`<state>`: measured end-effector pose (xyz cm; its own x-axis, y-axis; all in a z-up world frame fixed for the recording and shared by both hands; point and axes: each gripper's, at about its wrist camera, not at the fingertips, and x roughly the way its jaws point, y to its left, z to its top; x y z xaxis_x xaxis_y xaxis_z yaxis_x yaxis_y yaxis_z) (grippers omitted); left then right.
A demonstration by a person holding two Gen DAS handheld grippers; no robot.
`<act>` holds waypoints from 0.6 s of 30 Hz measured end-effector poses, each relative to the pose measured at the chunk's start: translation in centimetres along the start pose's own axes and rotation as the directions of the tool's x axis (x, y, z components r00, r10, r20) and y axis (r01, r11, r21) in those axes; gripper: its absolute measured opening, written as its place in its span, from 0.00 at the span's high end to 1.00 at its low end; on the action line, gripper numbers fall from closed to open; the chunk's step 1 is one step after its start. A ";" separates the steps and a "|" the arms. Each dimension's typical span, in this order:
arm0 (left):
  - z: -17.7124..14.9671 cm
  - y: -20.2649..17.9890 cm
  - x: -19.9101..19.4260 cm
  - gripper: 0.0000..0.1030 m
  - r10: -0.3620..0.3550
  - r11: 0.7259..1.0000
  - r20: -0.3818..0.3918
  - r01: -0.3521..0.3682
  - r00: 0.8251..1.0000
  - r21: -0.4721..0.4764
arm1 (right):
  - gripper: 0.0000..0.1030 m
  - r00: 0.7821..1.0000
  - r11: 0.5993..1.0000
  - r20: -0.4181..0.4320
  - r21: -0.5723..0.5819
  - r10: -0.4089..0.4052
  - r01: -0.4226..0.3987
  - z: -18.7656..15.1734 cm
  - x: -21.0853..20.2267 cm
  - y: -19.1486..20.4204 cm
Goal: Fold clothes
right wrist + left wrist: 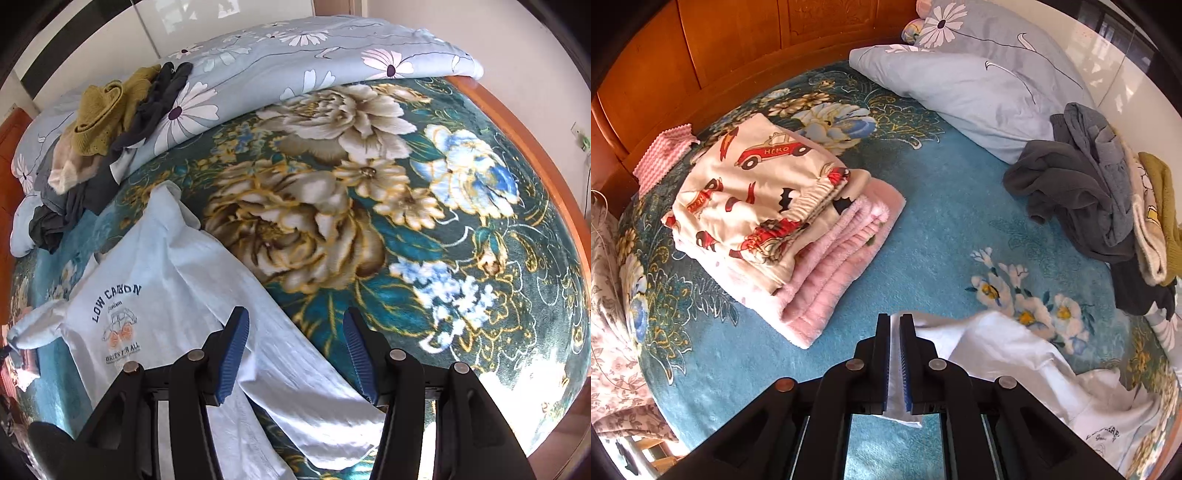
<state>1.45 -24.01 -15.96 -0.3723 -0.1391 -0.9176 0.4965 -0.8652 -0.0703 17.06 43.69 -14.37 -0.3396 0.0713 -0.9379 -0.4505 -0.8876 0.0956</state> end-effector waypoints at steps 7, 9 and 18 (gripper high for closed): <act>-3.1 -2.7 -1.1 0.70 -0.111 0.994 -0.038 0.111 0.993 -0.007 | 0.47 0.990 0.998 -0.120 -0.015 -0.068 0.067 -5.1 2.7 -3.2; -5.0 -4.6 -1.6 0.65 -0.179 0.984 -0.062 0.180 0.982 0.014 | 0.47 0.988 0.992 -0.144 0.101 -0.060 0.075 -6.2 3.5 -5.8; -13.3 -14.5 -1.6 0.65 -0.373 0.903 -0.232 0.409 0.898 0.130 | 0.47 0.983 0.901 -0.153 0.432 0.105 -0.029 -10.2 4.3 -9.5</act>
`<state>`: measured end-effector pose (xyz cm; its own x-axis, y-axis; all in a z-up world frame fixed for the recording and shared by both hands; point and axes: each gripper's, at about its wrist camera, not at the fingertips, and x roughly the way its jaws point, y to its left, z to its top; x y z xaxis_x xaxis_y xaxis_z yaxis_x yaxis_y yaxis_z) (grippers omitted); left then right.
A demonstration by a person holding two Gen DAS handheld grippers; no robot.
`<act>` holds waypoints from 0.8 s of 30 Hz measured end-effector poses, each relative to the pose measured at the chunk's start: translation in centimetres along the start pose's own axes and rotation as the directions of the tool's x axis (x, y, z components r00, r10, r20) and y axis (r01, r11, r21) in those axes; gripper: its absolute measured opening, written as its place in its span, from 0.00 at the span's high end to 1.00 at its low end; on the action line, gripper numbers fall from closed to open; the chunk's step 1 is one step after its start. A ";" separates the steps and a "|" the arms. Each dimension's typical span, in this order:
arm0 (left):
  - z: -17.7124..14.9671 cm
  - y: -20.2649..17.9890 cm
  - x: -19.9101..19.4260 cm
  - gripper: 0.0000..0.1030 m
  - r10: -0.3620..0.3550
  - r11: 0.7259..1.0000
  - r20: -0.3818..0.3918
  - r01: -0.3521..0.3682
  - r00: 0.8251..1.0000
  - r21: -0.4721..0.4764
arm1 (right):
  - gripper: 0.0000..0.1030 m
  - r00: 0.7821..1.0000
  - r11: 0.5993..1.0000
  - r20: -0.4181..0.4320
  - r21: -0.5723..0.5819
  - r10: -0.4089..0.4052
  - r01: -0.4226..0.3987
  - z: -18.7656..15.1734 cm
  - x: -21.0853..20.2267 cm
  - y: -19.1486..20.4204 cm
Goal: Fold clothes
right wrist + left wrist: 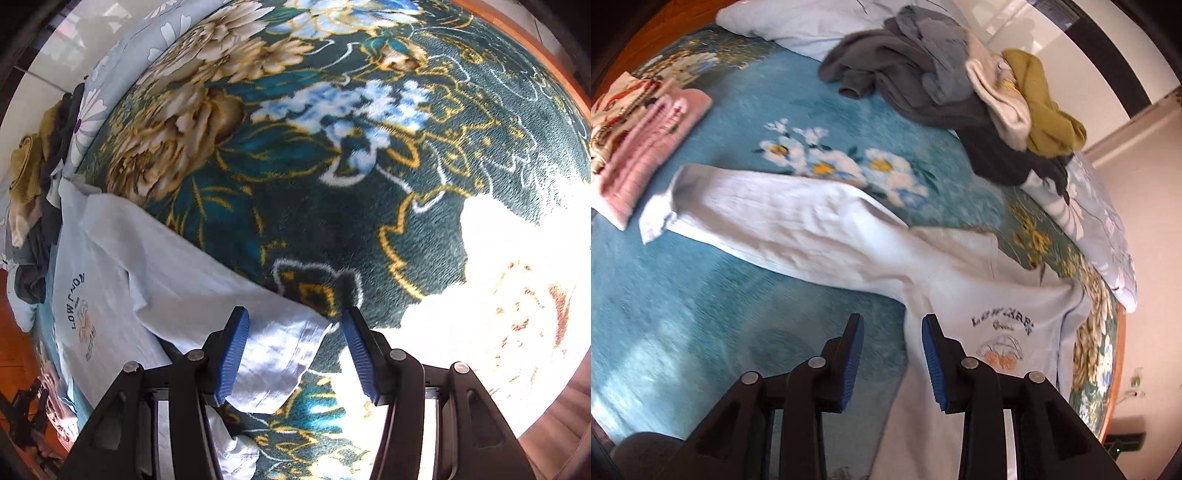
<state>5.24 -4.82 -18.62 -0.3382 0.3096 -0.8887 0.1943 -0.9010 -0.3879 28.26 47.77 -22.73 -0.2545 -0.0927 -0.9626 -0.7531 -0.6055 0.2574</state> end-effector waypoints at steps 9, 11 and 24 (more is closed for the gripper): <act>-2.1 -0.4 0.4 0.65 0.027 0.999 -0.025 -0.026 0.999 0.037 | 0.97 0.988 0.989 0.143 -0.120 -0.064 0.082 2.0 -2.3 3.3; -1.6 0.9 -0.3 0.65 0.035 0.999 -0.007 -0.035 0.999 0.006 | 0.97 0.956 0.972 0.266 -0.164 -0.124 0.171 4.3 -5.0 3.8; 0.3 2.1 -1.5 0.64 0.044 0.998 0.005 -0.043 0.999 -0.037 | 0.97 0.797 0.903 0.478 -0.021 -0.369 0.430 17.9 -9.3 1.8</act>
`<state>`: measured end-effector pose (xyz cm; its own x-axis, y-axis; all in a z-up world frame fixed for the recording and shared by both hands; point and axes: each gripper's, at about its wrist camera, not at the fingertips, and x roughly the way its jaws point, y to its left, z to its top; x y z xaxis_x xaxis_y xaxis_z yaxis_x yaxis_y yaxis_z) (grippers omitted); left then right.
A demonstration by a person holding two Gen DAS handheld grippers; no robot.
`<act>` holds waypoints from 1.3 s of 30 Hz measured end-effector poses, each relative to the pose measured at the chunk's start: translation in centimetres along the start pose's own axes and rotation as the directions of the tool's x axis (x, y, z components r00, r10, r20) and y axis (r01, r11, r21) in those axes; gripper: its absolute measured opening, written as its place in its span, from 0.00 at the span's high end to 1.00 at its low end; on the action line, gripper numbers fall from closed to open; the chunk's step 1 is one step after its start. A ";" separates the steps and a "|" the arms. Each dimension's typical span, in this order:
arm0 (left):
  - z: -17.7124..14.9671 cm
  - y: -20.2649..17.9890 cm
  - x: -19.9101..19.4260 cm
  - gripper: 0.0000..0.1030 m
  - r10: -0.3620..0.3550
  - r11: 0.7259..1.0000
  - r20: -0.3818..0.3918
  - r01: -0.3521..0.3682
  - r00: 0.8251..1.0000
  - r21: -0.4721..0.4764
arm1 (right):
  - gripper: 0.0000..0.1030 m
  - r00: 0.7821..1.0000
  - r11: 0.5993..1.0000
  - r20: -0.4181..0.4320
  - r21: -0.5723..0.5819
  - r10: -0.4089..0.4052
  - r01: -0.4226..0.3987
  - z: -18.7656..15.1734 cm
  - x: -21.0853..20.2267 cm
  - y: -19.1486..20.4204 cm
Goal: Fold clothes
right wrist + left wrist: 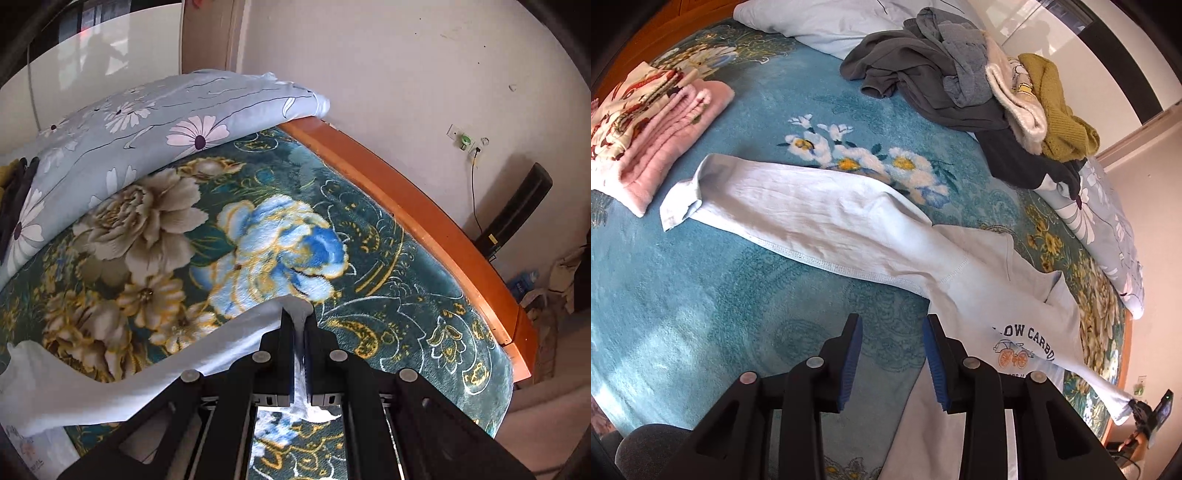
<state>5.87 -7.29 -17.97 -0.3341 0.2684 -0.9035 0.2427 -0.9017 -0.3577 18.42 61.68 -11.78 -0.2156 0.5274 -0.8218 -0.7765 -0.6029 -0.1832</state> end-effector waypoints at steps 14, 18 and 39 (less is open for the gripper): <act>-0.4 0.6 -1.3 0.60 0.040 0.999 0.010 -0.040 0.999 -0.003 | 0.44 0.990 0.993 -0.080 -0.011 0.115 -0.116 -0.8 0.6 2.0; 0.8 0.1 -1.7 0.58 -0.047 0.996 0.003 0.047 0.999 -0.071 | 0.44 0.996 0.997 -0.027 0.004 0.080 -0.080 1.0 -1.2 2.0; 10.4 -2.5 6.7 0.46 0.088 0.985 -0.052 -0.079 0.995 0.155 | 0.43 0.845 0.718 -0.248 -0.447 0.474 -0.533 -4.8 -4.4 34.7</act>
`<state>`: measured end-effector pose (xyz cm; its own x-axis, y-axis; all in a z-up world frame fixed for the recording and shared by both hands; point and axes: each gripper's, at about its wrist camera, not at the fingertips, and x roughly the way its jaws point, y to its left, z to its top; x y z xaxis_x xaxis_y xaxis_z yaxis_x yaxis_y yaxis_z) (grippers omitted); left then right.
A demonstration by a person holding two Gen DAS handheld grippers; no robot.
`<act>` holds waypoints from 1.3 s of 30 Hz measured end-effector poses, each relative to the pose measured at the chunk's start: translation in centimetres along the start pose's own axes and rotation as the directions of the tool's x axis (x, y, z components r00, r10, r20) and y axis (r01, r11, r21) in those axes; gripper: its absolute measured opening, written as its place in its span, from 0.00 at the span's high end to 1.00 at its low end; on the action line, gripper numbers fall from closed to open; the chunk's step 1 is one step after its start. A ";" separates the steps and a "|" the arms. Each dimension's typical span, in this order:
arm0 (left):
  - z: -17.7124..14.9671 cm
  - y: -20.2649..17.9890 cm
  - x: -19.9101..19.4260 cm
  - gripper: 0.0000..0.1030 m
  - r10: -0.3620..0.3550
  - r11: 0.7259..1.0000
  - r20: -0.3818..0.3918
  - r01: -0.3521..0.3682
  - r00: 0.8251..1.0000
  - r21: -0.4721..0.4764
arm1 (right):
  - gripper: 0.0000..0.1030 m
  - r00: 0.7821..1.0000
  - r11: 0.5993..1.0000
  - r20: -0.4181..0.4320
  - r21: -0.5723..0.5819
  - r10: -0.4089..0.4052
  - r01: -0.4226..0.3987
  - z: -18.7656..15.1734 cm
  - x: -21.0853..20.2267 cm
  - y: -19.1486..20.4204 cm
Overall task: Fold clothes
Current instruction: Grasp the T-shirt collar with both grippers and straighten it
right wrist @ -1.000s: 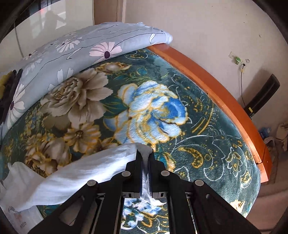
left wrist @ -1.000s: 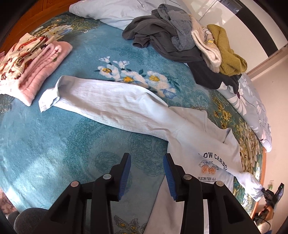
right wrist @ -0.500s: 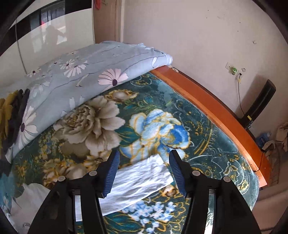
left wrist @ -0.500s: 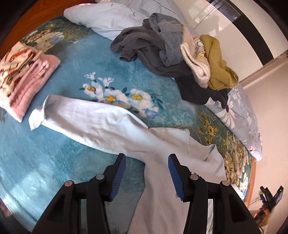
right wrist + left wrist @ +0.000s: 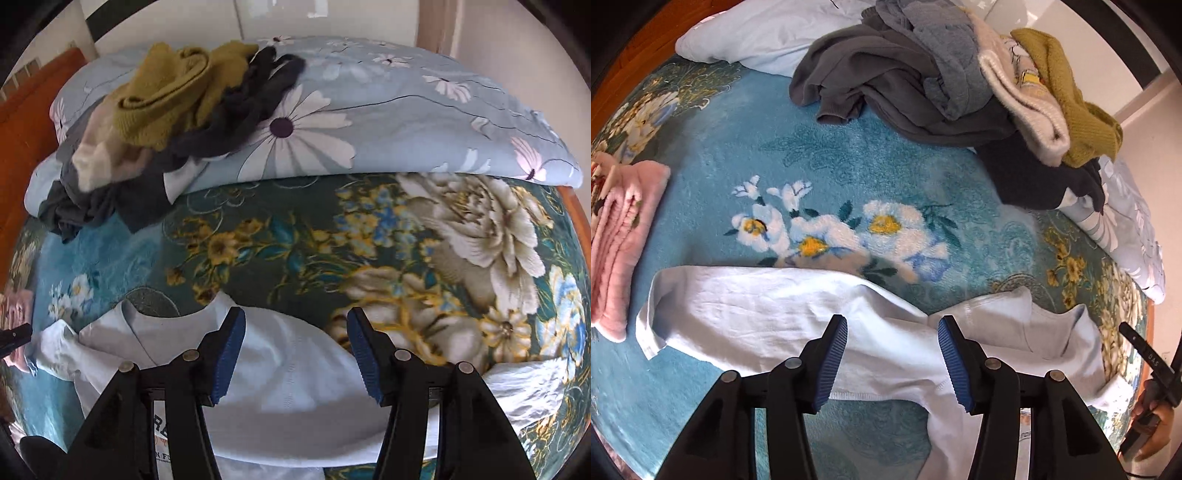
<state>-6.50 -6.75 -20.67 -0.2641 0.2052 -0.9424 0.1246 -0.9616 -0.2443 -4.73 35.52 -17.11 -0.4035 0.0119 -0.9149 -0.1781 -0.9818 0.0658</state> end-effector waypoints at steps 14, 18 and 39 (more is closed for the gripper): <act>0.2 -4.6 7.5 0.46 0.090 0.908 -0.017 -0.075 0.996 0.413 | 0.43 0.971 0.988 -0.221 -0.144 -0.094 0.063 0.0 8.2 2.7; 0.2 -4.8 8.4 0.44 0.088 0.901 -0.012 -0.074 0.996 0.428 | 0.43 0.968 0.978 -0.226 -0.202 -0.106 0.060 -0.6 8.7 3.5; 1.7 -5.5 5.0 1.00 0.060 0.854 0.174 -0.141 0.983 0.501 | 0.99 0.988 0.978 -0.047 -0.160 -0.145 0.136 1.0 5.8 4.8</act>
<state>-10.14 -0.73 -23.64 -0.4183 0.1121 -0.9014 -0.3354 -0.9413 0.0386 -8.85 31.09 -21.65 -0.3313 0.1451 -0.9323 -0.0849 -0.9887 -0.1237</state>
